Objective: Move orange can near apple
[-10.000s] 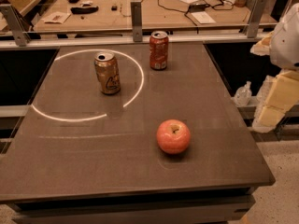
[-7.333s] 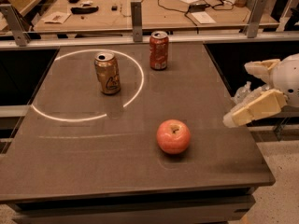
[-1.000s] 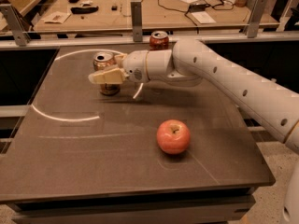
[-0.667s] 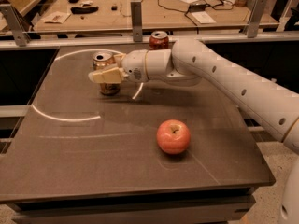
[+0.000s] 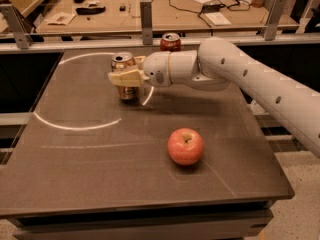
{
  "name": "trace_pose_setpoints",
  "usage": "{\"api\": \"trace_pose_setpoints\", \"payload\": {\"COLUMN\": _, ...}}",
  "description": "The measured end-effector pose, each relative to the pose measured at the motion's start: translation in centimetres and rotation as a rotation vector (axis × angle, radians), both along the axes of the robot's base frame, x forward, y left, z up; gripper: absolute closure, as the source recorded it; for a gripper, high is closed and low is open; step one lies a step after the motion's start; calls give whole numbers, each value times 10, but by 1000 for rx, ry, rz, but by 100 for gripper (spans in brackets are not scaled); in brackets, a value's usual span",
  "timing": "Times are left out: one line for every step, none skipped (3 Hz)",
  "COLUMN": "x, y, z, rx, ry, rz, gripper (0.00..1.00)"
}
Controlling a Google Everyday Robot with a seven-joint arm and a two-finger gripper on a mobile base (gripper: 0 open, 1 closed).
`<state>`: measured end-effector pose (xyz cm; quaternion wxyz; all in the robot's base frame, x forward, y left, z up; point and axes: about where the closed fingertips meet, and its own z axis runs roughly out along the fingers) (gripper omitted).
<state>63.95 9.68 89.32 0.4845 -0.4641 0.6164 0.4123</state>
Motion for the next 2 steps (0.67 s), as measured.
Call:
{"api": "trace_pose_setpoints", "payload": {"x": -5, "y": -19, "z": 14, "rx": 94, "ry": -11, "rz": 74, "gripper": 100}}
{"api": "trace_pose_setpoints", "payload": {"x": -10, "y": -32, "z": 23, "rx": 196, "ry": -29, "rz": 207, "gripper": 100}}
